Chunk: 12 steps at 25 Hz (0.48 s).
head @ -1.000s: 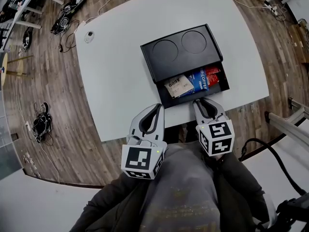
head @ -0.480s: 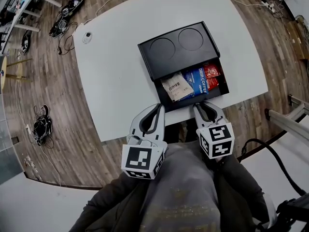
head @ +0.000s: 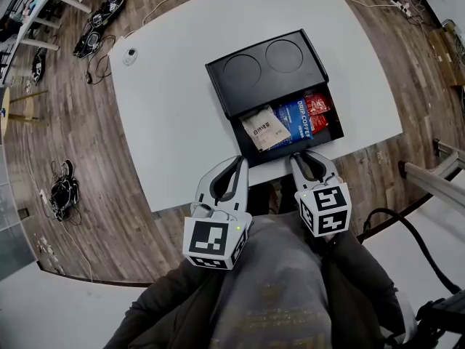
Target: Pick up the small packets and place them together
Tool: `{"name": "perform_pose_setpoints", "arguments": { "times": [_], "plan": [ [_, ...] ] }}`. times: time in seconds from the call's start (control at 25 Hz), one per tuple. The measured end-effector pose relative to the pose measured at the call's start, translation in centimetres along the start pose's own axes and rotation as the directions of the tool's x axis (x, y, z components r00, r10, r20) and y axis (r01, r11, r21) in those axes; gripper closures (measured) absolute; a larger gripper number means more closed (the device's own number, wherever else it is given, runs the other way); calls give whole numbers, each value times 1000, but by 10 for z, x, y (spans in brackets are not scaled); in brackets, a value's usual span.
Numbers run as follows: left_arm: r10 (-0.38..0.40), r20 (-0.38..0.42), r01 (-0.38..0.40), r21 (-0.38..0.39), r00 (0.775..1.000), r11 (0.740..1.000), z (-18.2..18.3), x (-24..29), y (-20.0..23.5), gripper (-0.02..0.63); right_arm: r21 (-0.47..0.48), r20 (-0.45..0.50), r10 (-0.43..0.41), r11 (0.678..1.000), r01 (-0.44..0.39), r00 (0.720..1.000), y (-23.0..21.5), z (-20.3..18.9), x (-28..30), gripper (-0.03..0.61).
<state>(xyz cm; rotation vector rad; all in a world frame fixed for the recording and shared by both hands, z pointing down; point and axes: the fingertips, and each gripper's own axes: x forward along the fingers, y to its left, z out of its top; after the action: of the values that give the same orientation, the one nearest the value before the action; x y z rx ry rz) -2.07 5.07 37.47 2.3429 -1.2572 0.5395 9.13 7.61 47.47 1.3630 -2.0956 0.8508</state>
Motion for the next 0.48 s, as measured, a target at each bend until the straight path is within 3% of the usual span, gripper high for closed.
{"name": "perform_pose_setpoints", "arguments": {
  "times": [0.32,0.48],
  "plan": [
    [18,8,-18,-3,1000,1000,0,-6,7,607,16,10,-2,1000,2,1000,-1,-1,1,502],
    [12,18,-12,-9,1000,1000,1,-5,8,607,15,-29,18,1000,-17,999,-3,-10,-5,500]
  ]
}}
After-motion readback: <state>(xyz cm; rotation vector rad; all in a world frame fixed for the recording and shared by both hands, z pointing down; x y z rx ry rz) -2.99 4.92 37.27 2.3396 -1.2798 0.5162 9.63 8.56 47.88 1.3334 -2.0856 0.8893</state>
